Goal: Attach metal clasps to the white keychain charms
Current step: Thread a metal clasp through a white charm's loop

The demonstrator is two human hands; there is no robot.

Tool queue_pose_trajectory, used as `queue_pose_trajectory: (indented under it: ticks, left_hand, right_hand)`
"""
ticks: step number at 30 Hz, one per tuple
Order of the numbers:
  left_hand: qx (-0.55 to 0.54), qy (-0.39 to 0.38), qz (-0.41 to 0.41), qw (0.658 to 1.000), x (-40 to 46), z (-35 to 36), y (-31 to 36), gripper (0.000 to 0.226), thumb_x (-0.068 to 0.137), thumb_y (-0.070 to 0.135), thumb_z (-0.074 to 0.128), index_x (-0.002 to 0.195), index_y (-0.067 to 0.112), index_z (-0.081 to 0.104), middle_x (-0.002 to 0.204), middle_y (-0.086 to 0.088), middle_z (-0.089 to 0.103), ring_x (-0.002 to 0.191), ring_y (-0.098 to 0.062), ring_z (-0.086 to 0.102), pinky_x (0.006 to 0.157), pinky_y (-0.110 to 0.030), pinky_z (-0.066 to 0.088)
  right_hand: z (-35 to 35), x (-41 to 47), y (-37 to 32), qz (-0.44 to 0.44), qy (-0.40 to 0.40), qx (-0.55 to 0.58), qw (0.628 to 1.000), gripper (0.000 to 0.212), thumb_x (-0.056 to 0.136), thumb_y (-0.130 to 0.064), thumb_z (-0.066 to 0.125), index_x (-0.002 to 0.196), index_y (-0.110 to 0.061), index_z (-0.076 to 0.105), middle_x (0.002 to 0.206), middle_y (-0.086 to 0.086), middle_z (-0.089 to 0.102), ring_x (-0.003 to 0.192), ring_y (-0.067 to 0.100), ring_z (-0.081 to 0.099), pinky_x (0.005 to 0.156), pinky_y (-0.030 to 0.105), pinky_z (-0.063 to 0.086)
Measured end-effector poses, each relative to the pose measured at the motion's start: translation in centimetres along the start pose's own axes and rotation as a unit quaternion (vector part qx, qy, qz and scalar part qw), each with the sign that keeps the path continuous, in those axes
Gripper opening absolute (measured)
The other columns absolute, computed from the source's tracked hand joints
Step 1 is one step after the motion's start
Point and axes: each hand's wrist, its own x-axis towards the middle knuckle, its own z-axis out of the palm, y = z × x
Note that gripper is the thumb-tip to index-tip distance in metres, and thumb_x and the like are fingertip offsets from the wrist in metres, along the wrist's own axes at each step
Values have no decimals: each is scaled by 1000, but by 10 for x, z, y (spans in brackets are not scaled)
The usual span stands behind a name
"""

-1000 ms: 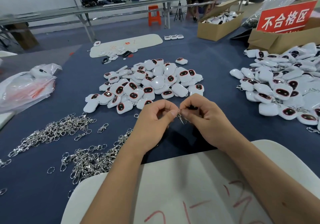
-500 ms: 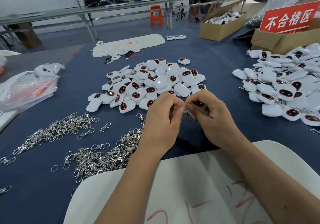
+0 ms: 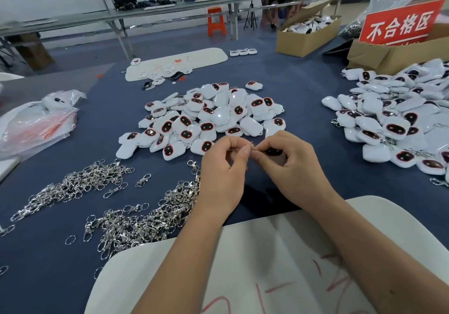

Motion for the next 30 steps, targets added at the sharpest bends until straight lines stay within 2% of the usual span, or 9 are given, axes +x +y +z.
queue_pose_trajectory:
  ticks: [4,7,9,10,13,15,20,26,30]
  left_hand:
    - [17,-45,-20,999,0,-2,-1,16,103,12,56,91,17,65,63,8,58,56,-6,51,60,-22,43]
    - [36,-87,-26,995,1,-7,-3,18,105,13,53,91,18,64,65,2,60,55,-6,50,60,-20,41]
    - [52,-103,-26,993,3,-11,-4,18,105,14,52,91,18,63,67,1,61,56,-7,50,59,-21,42]
    - [56,-108,-26,992,3,-12,-5,18,105,14,52,91,17,63,67,1,61,56,-7,50,59,-22,43]
    - [49,-113,-34,992,3,-13,-4,17,105,14,52,93,15,64,67,-2,60,55,-11,48,56,-25,43]
    - [39,-117,-40,992,3,-13,-3,18,105,15,52,91,16,64,66,-1,59,54,-13,47,54,-27,42]
    - [36,-134,-46,989,3,-14,-1,17,105,18,54,92,17,65,69,0,61,58,-14,51,57,-25,46]
    - [-2,-141,-69,988,4,-18,0,18,104,17,55,91,16,67,68,0,63,61,-9,54,60,-20,48]
    - [6,-131,-40,990,3,-14,2,16,104,16,55,94,18,67,66,3,62,65,-11,55,63,-23,50]
  right_hand:
    - [-1,-1,-1,5,8,-58,998,1,90,-21,79,92,-21,79,92,-1,66,89,11,61,78,26,49]
    - [-4,1,0,10,-2,-31,999,9,96,-19,71,98,-24,79,98,-4,66,94,7,61,79,18,44]
    - [-6,1,0,-16,2,-19,1000,13,98,-14,69,100,-21,79,97,-5,64,89,3,60,76,13,41]
    - [-6,1,0,-38,-7,-29,999,12,97,-12,71,101,-20,80,96,-3,63,85,4,60,74,17,44]
    - [-4,0,3,-81,-24,-71,994,10,95,-9,75,99,-16,79,93,0,61,84,19,61,74,42,53]
    - [-5,2,6,-92,-18,-81,992,9,93,-7,76,96,-16,79,92,0,62,83,21,61,73,46,53]
    - [-8,4,5,-86,-45,-14,995,15,92,0,74,88,-14,74,89,1,64,85,16,62,76,19,47]
    - [-10,2,-1,-45,-80,35,995,14,94,1,71,87,-11,71,90,1,63,85,14,59,79,15,43]
    - [-12,2,-3,6,-82,90,992,16,96,1,68,87,-11,69,84,-3,59,61,4,46,66,12,37]
